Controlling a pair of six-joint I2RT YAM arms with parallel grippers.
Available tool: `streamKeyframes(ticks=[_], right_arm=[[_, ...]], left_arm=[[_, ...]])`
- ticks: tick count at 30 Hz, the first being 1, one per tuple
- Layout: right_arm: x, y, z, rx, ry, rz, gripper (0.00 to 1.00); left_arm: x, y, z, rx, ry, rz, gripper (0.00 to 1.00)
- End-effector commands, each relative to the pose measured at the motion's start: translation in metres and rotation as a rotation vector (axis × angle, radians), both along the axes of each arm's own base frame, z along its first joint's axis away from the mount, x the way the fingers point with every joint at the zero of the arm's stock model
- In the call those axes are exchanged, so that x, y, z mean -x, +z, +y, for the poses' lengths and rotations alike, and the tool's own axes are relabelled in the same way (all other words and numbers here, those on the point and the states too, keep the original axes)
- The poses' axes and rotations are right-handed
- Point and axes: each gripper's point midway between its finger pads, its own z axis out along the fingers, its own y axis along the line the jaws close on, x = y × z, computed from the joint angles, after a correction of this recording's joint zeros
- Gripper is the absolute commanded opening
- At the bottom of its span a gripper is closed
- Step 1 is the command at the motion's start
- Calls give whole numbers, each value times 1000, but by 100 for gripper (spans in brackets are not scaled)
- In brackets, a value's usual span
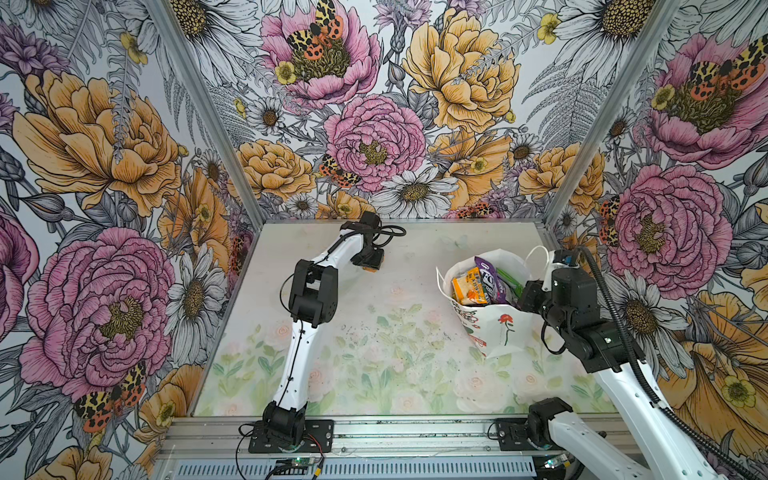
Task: Place the snacks into the paper bag
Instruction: Pick up the snack from the top-center of the table.
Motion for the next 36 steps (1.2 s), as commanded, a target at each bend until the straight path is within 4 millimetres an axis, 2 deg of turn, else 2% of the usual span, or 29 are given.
streamKeyframes(ticks=[1,7,16,22,27,32,35,36], right_arm=[[-6,11,0,-18,-9,-54,0],[-6,12,0,-19,-8,-57,0],[-5,13,0,-20,-8,-61,0],[-5,12,-1,-17,-9,-59,0],[-5,12,0,-19,-10,-58,0],[-5,12,0,-20,-7,-59,0],[-4,14,-1,-20,-9,-66,0],[-4,14,-1,-20,-9,-66,0]], left_arm=[[-2,-4,-2,-13,7,-1,44],[-2,1,-1,-9,21,-9,38],[5,11,3,-31,33,-20,36],[21,29,2,-17,75,-51,35],[44,63,-3,21,80,-121,34],[65,104,7,19,100,-195,32],[79,142,4,69,121,-259,31],[86,165,0,99,119,-301,32]])
